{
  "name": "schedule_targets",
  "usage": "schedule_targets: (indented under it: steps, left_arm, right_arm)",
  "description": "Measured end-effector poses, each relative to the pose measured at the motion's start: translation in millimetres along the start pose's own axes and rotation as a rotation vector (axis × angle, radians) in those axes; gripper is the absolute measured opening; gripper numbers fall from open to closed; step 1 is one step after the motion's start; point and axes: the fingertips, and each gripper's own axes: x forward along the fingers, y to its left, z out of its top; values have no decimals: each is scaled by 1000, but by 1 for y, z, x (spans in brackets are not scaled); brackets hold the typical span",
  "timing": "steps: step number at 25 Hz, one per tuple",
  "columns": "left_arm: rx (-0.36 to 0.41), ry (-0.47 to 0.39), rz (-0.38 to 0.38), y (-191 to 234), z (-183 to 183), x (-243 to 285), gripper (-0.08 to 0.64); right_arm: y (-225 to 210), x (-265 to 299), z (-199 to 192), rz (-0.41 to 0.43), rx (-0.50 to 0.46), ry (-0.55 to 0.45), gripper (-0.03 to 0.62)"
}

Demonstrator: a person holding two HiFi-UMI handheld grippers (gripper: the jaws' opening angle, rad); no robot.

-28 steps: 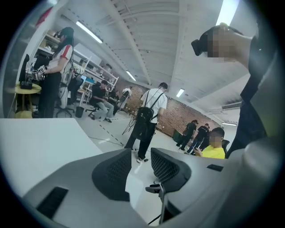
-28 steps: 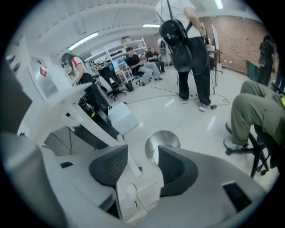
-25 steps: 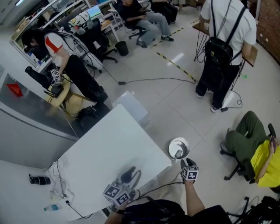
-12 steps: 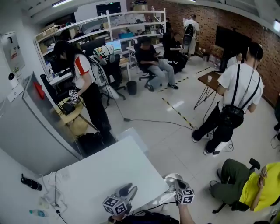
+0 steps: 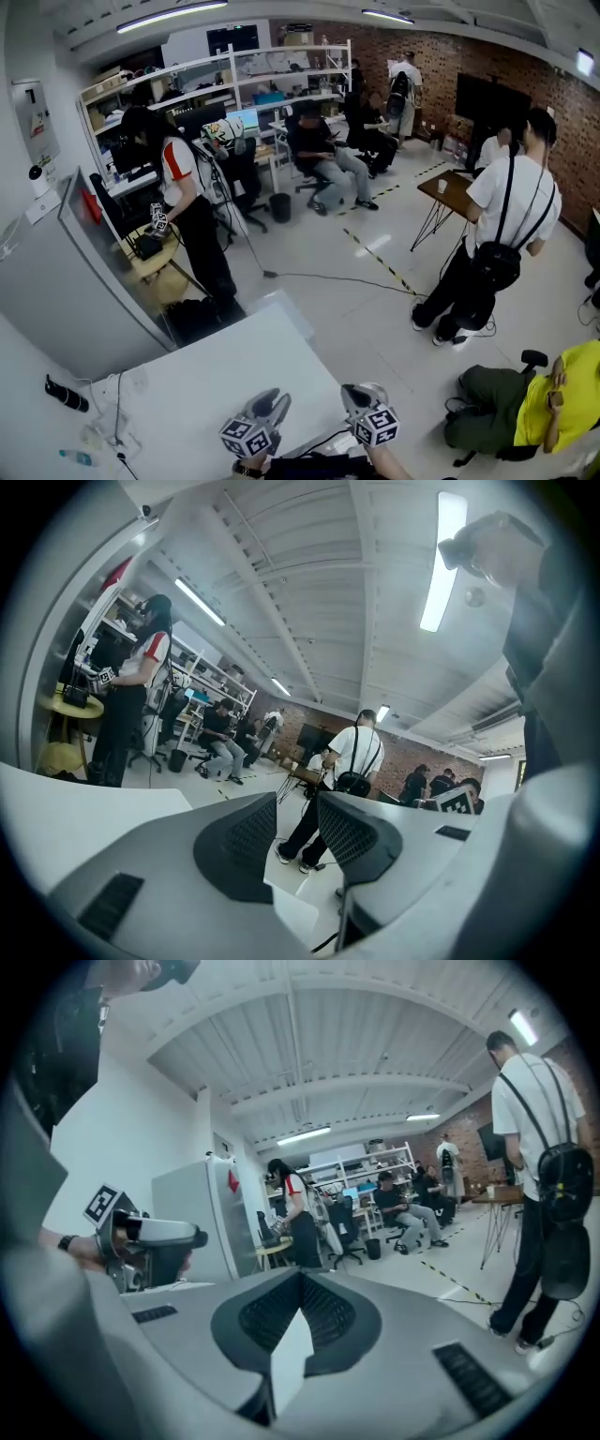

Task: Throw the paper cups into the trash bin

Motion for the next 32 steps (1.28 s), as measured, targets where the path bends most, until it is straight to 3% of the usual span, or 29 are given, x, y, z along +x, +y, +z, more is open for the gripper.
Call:
schedule_targets:
  steps: [7, 14, 18, 32]
  left_arm:
    - [14, -52, 97, 2, 11, -27, 133]
    - [-10, -103, 240, 13, 6, -68, 133]
    - [-9, -140, 283, 16, 15, -82, 133]
    - [-23, -157, 248, 19, 34, -90, 133]
  right_arm:
    - [56, 19, 38, 199, -67, -37, 6]
    - [87, 36, 47, 332, -101, -23, 6]
    - [109, 45, 56, 406, -122, -27, 6]
    - [110, 46, 68, 358, -84, -31, 6]
